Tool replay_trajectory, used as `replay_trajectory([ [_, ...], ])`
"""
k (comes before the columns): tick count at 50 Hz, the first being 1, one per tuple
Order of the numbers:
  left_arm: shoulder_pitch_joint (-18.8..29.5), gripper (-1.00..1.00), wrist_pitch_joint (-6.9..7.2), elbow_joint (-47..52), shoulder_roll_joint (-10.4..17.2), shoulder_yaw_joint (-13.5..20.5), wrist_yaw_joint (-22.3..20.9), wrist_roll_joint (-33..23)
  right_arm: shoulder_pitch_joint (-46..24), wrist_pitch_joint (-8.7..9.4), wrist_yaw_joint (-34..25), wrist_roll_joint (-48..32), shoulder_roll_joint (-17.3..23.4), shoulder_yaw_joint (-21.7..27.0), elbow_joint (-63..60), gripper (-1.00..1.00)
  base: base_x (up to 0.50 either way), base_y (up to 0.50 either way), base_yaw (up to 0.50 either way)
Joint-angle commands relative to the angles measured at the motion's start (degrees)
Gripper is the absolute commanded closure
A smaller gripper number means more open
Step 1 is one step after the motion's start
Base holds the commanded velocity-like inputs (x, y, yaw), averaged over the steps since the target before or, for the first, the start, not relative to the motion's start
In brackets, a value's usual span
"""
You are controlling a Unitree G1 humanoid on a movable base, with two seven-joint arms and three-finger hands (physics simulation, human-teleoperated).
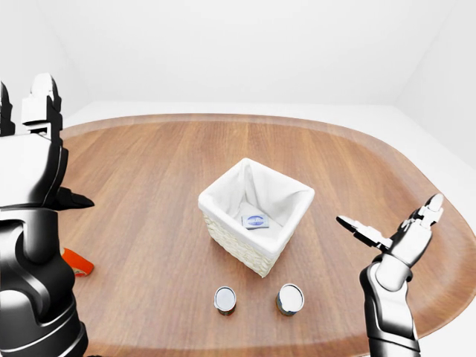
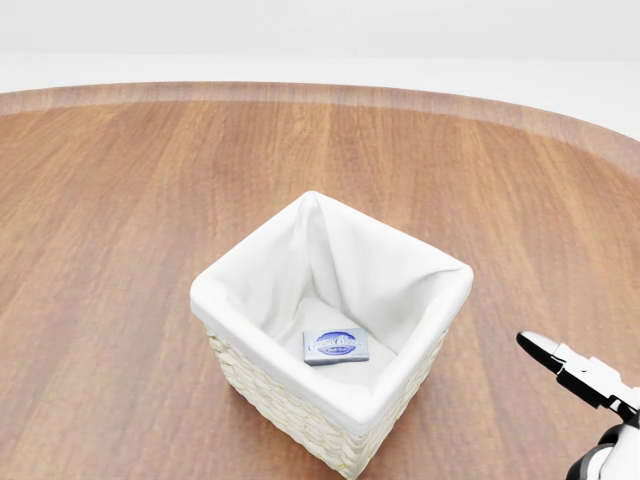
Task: Pick up the alphabet soup and the cream cheese box, and put them in the basket.
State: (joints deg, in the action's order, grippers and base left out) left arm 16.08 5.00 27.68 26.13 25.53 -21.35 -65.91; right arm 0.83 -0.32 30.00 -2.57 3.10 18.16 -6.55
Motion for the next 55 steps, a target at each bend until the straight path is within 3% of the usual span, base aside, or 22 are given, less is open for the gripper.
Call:
replay_trajectory([
  [1,-0.97,-1.0,0.0,-0.55,0.57,0.89,0.86,1.58,-0.01,0.08,0.0,0.14,-0.01,0.07,-0.11,-1.0,0.0,0.0,0.0],
  [27,-0.98,-1.0,0.0,-0.55,0.59,0.88,0.88,1.59,-0.01,0.08,0.0,0.16,0.01,0.05,-0.11,-1.0,0.0,0.0,0.0],
  [34,-1.1,-1.0,0.0,-0.97,0.46,0.56,1.91,1.17,0.73,-0.89,0.0,0.59,0.1,1.2,0.01,-1.0,0.0,0.0,0.0],
  [44,-1.07,-1.0,0.0,-1.66,0.21,0.29,2.45,0.36,0.78,0.37,0.0,-0.75,-0.08,0.11,-1.51,-1.0,0.0,0.0,0.0],
  [51,-1.2,-1.0,0.0,-1.42,0.2,0.37,2.36,1.19,0.76,-1.04,0.0,-1.81,-0.12,-0.61,0.09,-1.0,0.0,0.0,0.0],
  [55,-1.02,-1.0,0.0,-1.06,0.21,0.33,1.39,1.59,1.93,-0.17,0.0,-2.98,-0.45,-0.7,-2.58,-1.0,0.0,0.0,0.0],
])
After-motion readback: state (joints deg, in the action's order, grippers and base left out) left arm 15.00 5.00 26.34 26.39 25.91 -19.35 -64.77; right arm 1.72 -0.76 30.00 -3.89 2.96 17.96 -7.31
